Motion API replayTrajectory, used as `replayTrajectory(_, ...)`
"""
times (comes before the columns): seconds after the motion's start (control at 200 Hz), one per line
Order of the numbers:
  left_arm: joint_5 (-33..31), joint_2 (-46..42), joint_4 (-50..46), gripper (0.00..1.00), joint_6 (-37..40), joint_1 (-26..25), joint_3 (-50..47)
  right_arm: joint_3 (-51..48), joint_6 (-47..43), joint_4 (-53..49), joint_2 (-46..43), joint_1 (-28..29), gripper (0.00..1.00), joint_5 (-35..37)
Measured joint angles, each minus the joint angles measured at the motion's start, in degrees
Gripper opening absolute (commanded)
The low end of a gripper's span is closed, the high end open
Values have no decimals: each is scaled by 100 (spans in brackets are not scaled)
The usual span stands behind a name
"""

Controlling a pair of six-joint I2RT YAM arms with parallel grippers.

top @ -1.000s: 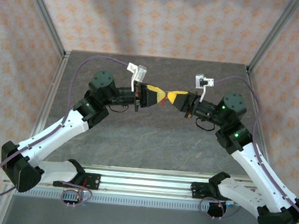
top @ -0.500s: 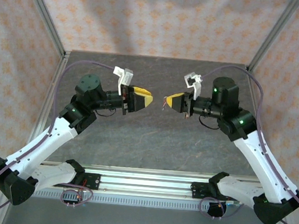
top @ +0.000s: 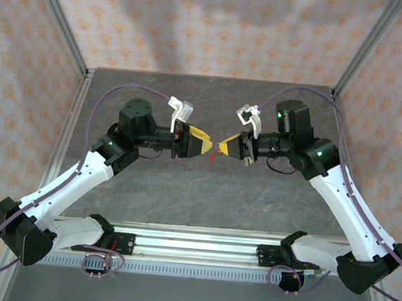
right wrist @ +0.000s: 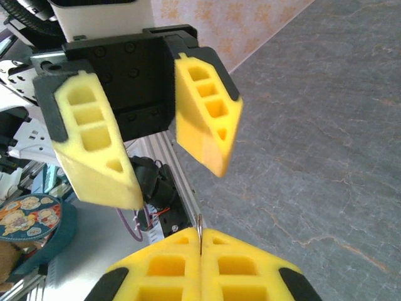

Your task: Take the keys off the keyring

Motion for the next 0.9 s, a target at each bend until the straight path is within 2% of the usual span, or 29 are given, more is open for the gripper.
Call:
replayTrajectory(0.22,70,201,-247,36,203,-219,149,2,-42,-2,0,0,3,-146)
replayTrajectory(0.531,144,267,-308,26,254,-219,286,11,-79,-74,0,2,4,-289)
replayTrajectory(0.636,164,310,-321,16,264,-267,339,11,-81,-118,0,0,4,-291)
replayTrajectory(0.896,186,321,-402,4,391,-319,367,24,-79,-190,-9,-2,4,-236)
